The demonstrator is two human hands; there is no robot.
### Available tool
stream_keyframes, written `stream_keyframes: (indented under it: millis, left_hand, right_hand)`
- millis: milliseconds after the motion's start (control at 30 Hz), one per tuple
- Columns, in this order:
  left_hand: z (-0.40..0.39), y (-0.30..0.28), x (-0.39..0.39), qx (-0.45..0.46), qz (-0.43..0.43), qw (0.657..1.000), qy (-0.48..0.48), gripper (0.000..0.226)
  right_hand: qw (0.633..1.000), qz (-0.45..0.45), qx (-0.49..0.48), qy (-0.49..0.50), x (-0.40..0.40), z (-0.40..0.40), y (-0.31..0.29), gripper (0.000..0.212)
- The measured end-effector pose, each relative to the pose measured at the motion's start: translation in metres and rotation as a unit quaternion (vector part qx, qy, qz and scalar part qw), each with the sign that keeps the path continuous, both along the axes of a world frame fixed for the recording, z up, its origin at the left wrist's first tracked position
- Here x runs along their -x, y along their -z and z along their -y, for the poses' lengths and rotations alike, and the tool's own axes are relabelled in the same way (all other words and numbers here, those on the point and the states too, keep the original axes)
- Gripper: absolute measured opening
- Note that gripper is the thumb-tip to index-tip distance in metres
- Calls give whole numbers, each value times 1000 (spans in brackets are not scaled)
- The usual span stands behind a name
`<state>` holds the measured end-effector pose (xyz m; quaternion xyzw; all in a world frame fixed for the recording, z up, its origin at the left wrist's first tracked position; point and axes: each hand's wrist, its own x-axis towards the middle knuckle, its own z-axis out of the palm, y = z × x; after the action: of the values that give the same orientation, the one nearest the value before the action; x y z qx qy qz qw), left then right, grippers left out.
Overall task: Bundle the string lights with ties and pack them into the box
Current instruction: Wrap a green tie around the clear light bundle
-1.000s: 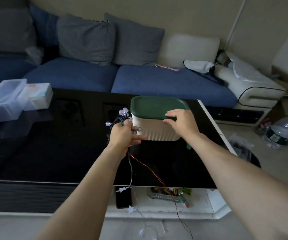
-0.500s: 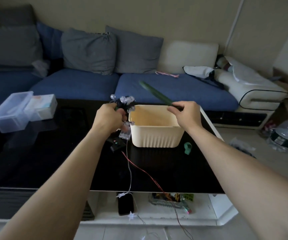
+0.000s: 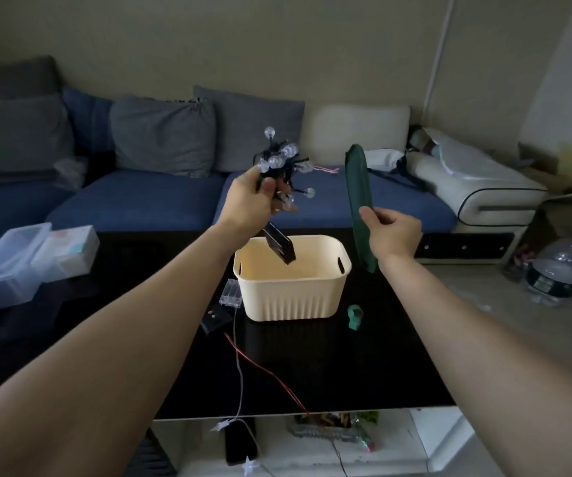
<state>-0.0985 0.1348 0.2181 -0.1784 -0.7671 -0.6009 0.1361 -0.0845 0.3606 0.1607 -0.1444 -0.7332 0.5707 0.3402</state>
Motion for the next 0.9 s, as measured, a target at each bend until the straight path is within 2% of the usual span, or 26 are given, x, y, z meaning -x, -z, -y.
stream_keyframes:
  millis: [100,233,400,500,667,767,867,900]
  left_hand:
    - [-12,15,8,99,-7,993,-56,21]
    - [-22,59,26,228,45,969,-87,20]
    - [-23,102,45,438,80,892,-74,24]
    - [-21,122,55,498,132,856,-44,37]
    - [-23,110,56,566,167,806,36,34]
    - [-17,108,57,527,164,834,7,26]
    - [-9,104,49,485,74,866,-95,24]
    - [-6,105,42,443,51,887,-123,24]
  right_hand:
    - [1000,1,5,6,1,-10,6,27]
    - [1000,10,10,12,3,-22,23,28]
    - [1000,24,12,5,7,-30,44,25]
    - [999,33,5,-7,11,-30,56,22]
    - [998,30,-41,-21,11,-22,64,22]
    - [997,29,-67,-29,10,-17,62,23]
    - [995,28,-93,-32,10,-12,58,24]
    - [994,30,-104,-28,10,-10,56,25]
